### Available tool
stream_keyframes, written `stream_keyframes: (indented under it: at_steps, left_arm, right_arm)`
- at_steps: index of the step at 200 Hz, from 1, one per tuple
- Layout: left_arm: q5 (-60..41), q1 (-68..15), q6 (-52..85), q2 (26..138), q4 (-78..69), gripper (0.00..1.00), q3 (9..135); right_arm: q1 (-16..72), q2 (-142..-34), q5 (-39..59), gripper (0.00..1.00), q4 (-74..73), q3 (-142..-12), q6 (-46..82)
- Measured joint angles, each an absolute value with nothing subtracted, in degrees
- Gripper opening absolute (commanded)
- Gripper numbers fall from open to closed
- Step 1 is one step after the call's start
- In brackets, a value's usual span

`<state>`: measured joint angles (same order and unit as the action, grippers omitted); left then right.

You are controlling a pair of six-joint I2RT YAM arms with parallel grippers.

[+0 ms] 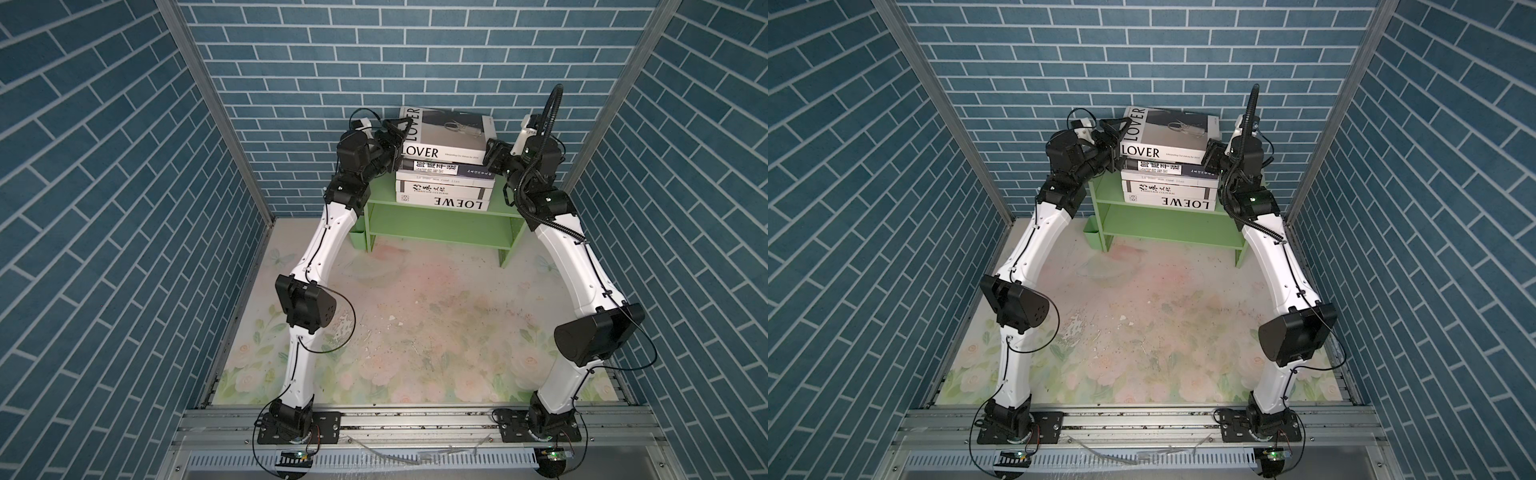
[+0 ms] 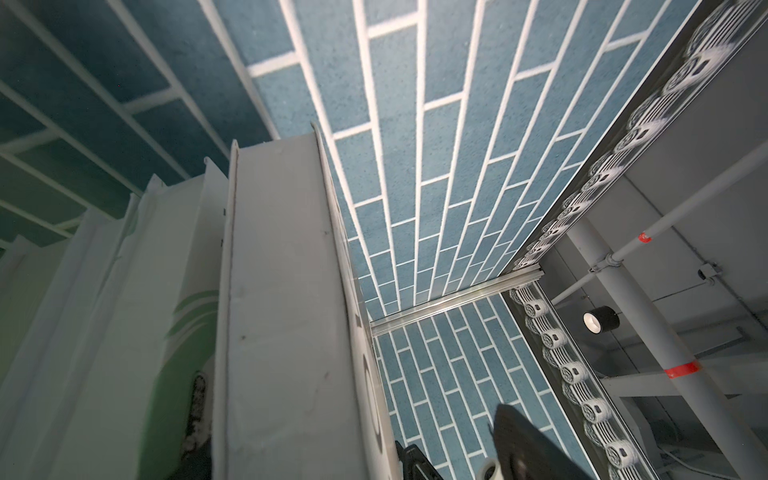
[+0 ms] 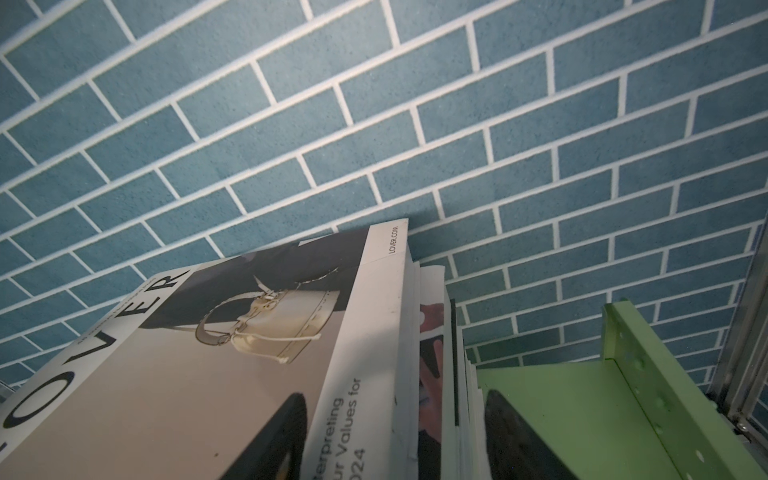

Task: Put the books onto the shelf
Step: 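Lower the booklet flat onto the top of the book stack with both grippers, then push the booklet's edges with both grippers to square it on the stack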

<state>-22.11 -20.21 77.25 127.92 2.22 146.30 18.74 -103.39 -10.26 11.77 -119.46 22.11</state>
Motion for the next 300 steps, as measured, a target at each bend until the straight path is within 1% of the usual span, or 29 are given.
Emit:
stream_keyframes:
  at_steps: [56, 106, 131, 136, 155, 160, 184, 192, 218, 252, 300]
  left_arm:
    - [-22.7, -17.7, 75.5, 126.4, 3.4, 0.95, 146.3]
    - [-23.4, -15.5, 69.9, 125.5, 7.4, 0.95, 146.6]
    - [-25.0, -15.2, 67.3, 125.5, 9.6, 0.95, 147.6]
    - [-25.4, -15.2, 66.7, 125.5, 9.8, 0.95, 147.9]
    - [-27.1, -15.6, 63.8, 125.3, 10.1, 0.95, 148.7]
    - [-27.4, -15.6, 63.1, 125.2, 10.5, 0.96, 148.7]
    - [-28.6, -16.0, 60.6, 124.4, 11.7, 0.96, 147.7]
    - [-28.8, -16.1, 60.2, 124.0, 11.8, 0.96, 147.0]
    - [-29.8, -16.4, 59.3, 123.6, 12.0, 0.96, 145.9]
    - [-31.0, -17.1, 58.8, 123.6, 12.2, 0.97, 145.6]
    - [-31.8, -17.6, 58.5, 123.6, 12.1, 0.97, 145.6]
  right_arm:
    - [18.7, -103.3, -10.8, 0.67, 11.3, -119.0, 22.1]
    - [18.7, -102.3, -10.1, 0.69, 9.5, -116.6, 22.1]
    - [18.7, -100.8, -8.4, 0.72, 7.9, -114.3, 22.0]
    - [18.7, -100.4, -8.0, 0.75, 7.4, -113.6, 22.0]
    - [18.7, -98.9, -6.0, 0.78, 5.1, -111.2, 21.5]
    - [18.7, -98.6, -5.5, 0.80, 4.7, -110.8, 21.4]
    - [18.7, -97.3, -2.8, 0.81, 3.1, -110.4, 20.7]
    - [18.7, -96.9, -2.0, 0.83, 2.8, -110.4, 20.6]
    - [18.7, -96.4, 1.0, 0.87, 3.1, -111.8, 20.5]
    - [18.7, -96.9, 3.1, 0.87, 8.4, -116.7, 20.5]
    - [18.3, -99.0, 3.3, 0.88, 15.1, -123.1, 20.6]
